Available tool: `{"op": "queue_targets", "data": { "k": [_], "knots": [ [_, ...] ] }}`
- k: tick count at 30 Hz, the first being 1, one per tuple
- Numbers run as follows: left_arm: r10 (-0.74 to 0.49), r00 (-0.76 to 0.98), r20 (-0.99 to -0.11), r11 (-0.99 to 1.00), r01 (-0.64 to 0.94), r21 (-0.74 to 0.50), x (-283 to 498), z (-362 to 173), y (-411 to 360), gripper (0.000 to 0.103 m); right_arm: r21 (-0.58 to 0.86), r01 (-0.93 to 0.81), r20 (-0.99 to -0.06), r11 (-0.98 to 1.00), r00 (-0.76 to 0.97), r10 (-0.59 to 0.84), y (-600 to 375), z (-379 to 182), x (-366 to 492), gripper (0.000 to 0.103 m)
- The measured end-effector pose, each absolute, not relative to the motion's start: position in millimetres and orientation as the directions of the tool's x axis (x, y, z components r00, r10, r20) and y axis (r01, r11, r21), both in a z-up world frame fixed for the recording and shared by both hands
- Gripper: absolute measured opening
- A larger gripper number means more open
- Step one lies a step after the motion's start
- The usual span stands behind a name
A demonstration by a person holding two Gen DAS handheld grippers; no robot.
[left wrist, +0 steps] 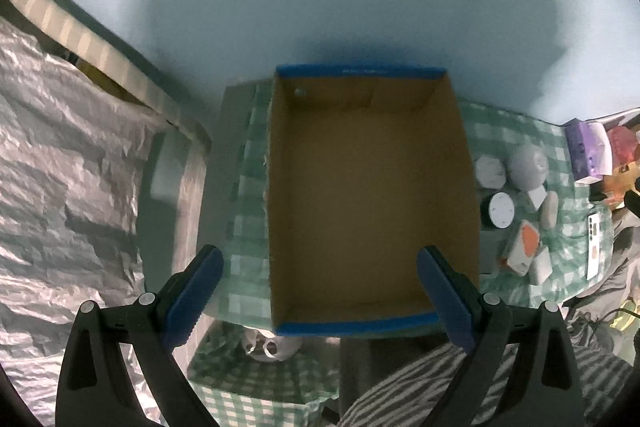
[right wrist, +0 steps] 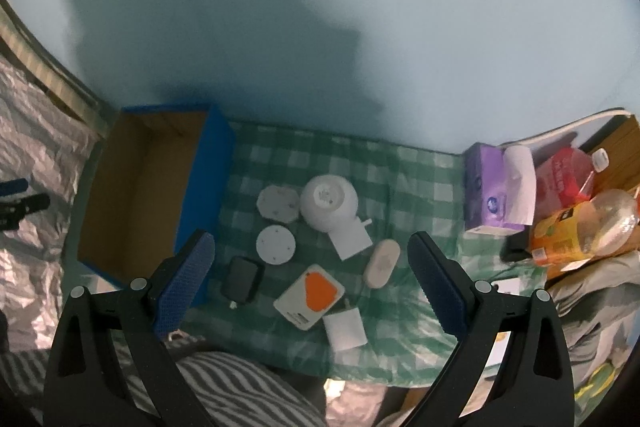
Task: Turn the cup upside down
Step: 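Clamp the cardboard box wall with the left tool while the right tool grasps the white square charger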
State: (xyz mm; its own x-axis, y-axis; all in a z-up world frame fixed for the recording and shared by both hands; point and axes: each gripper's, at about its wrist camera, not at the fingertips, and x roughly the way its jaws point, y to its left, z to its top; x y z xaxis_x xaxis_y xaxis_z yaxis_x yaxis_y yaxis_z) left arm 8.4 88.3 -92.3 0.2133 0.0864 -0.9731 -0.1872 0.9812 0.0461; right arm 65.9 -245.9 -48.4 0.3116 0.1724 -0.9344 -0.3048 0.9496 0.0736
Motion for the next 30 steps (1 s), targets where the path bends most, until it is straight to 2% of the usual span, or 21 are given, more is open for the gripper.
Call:
{"op": "queue_targets", "data": {
  "k": [5,14,19,23,27,30],
  "knots": [
    [0.098,0.165,-0.981,0.981,-0.181,0.067,10.5,-118.1,94.2,0.098,0.072,-0.314,-0.948,0.947,0.274,0.163,-250.6,-74.3,65.4,0.097],
    [0.059,0.123,-0.991,0.982,-0.185,0.036,16.6,-154.4,114.8,0.098,0.087,-0.34,-0.962,0.936,0.216,0.168,-258.8,-114.0,58.5,0.097],
    [0.101,0.096,-0.99,0.984,-0.157,0.086,20.1,-177.1,123.8,0.098,0.088,-0.358,-0.972,0.93,0.173,0.158,-266.7,-140.3,52.1,0.097],
    [0.111,0.069,-0.991,0.984,-0.148,0.1,17.4,-191.5,128.2,0.096,0.089,-0.356,-0.98,0.93,0.134,0.145,-274.9,-162.5,45.3,0.097],
    [0.091,0.056,-0.994,0.981,-0.174,0.08,14.4,-203.4,133.2,0.087,0.074,-0.347,-0.987,0.935,0.111,0.119,-283.8,-182.6,38.4,0.097],
    [0.071,0.043,-0.997,0.981,-0.184,0.062,12.8,-212.7,136.1,0.085,0.079,-0.346,-0.989,0.935,0.089,0.116,-291.1,-195.1,32.9,0.097]
  ]
}}
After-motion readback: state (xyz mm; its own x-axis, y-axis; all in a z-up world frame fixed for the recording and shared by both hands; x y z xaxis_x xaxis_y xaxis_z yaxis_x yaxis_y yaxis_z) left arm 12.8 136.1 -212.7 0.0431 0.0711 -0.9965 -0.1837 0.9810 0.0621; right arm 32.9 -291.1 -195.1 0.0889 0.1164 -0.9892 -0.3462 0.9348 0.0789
